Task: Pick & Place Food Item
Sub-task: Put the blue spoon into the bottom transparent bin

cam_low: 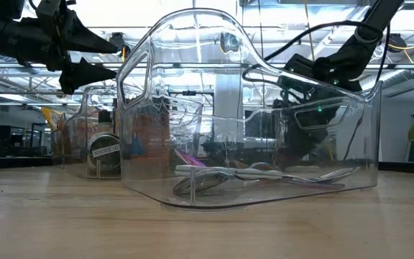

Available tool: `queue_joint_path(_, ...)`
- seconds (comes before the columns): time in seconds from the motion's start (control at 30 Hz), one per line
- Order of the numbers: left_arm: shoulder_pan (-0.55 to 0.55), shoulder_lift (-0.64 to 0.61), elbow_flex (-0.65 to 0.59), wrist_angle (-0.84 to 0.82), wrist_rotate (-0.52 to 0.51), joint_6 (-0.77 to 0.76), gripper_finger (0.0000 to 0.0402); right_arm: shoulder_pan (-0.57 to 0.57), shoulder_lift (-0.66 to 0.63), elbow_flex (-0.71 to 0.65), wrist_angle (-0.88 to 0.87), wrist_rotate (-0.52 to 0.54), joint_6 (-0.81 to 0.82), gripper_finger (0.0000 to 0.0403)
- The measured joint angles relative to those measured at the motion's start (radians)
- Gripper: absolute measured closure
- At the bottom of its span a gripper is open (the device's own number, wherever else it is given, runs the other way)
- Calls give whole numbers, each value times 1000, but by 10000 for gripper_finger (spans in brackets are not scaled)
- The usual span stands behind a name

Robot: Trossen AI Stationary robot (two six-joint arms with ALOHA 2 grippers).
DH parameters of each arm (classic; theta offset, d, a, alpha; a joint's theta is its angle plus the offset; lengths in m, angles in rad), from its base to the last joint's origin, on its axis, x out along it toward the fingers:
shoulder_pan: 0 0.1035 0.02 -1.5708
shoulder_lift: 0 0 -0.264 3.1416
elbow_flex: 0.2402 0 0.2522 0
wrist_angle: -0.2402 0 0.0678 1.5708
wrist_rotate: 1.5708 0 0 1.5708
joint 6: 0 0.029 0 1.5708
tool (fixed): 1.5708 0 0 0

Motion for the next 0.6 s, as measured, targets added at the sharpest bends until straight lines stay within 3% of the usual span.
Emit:
queue_joint_path(0.2,0,0,0,0,0,0,89,0,0,0,-11,-3,81,253)
queue_joint_path(0.37,0,0,0,0,0,0,89,4,-55,0,-142,-8,126,260)
queue_joint_path(0.6,0,0,0,0,0,0,89,15,-162,-1,-298,-105,202,264)
